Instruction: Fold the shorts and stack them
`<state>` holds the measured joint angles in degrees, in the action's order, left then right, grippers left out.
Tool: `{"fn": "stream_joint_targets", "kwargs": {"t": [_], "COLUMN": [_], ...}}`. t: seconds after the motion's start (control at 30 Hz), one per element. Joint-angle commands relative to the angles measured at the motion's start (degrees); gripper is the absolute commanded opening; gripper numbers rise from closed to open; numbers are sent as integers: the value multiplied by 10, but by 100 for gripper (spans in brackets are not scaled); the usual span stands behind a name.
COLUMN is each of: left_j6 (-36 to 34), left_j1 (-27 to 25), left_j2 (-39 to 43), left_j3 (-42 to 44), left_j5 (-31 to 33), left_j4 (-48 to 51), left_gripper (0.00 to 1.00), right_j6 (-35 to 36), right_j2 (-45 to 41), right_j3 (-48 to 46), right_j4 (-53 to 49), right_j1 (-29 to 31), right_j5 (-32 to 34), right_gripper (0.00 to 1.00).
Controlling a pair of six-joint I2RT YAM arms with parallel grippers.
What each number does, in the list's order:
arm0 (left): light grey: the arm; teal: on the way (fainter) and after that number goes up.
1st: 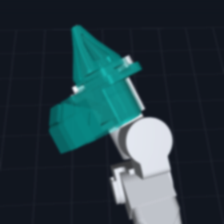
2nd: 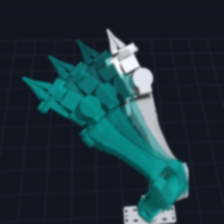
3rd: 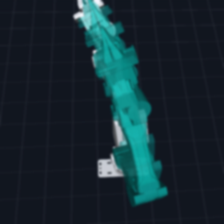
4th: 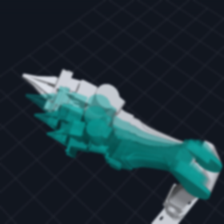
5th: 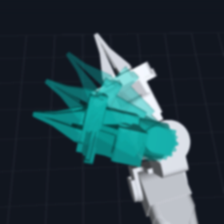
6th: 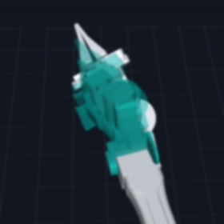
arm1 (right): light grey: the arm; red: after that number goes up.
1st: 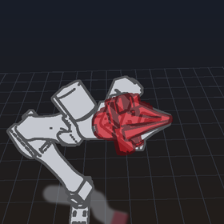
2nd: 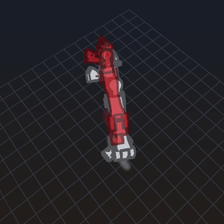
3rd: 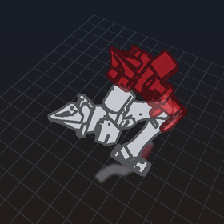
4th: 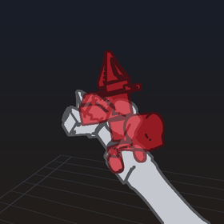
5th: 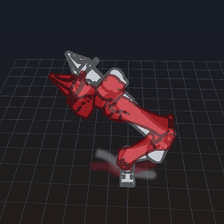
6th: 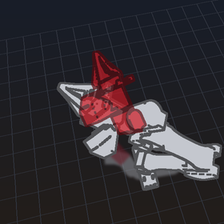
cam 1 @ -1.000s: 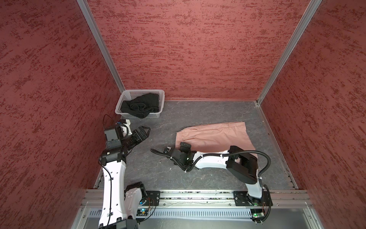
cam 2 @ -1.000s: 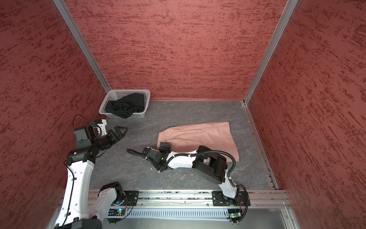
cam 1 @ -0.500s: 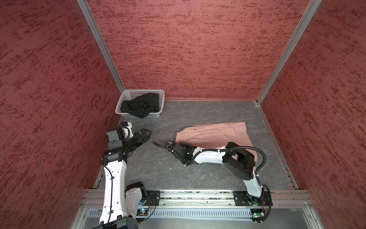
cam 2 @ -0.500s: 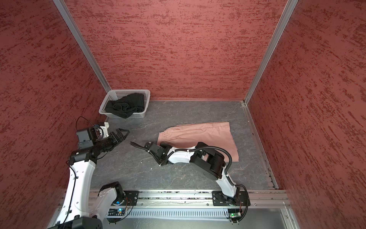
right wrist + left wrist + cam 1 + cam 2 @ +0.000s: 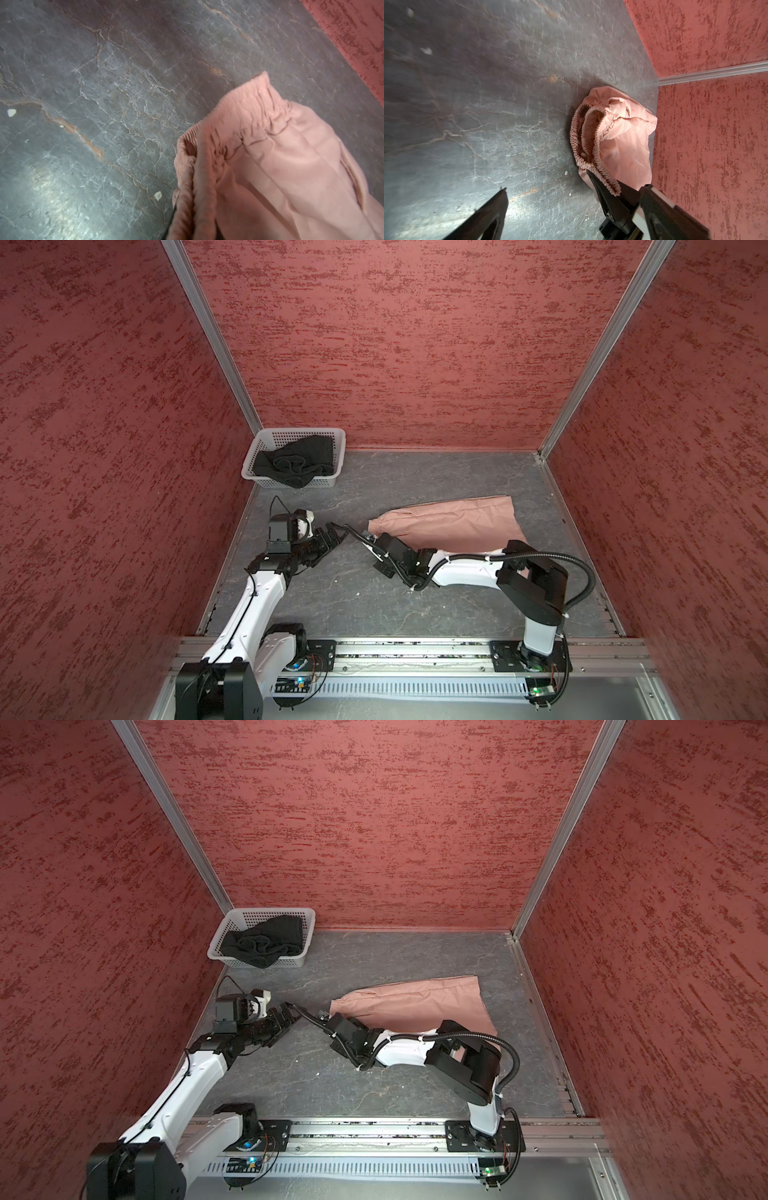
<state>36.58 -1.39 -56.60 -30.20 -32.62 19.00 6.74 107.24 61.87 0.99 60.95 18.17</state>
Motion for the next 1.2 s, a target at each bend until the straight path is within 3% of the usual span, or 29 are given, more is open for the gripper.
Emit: {"fn": "stream_joint_targets", "kwargs": {"t": [0.0,0.17,0.33,0.67,0.93,1.17], "left_j6": [63,142,161,164,179,159], "left_j1": [-34,-62,-94,-138,-143,-147], "left_j2": [-27,-106,-180,-253,-246,-237], "left_j3": [21,67,63,33,25,-6], "left_j5": [5,-10,-6,9,-3,11], "left_j4": [-139,-313,-388,-415,-447,-373], "left_gripper": [99,99,99,99,99,99], "right_j6": [-22,-21,-22,-18,-4,-2], "right_j2": [-22,-33,-30,-35,-34,-34], "right_j3": [-14,-31,-30,-37,-43,-44], "right_j4": [48,72,75,89,96,107], "right_j1": [-4,-4,-4,-4,-4,-4], "right_j5": [-18,-23,-25,-24,-21,-25], "right_gripper": [0,0,0,0,0,0]}}
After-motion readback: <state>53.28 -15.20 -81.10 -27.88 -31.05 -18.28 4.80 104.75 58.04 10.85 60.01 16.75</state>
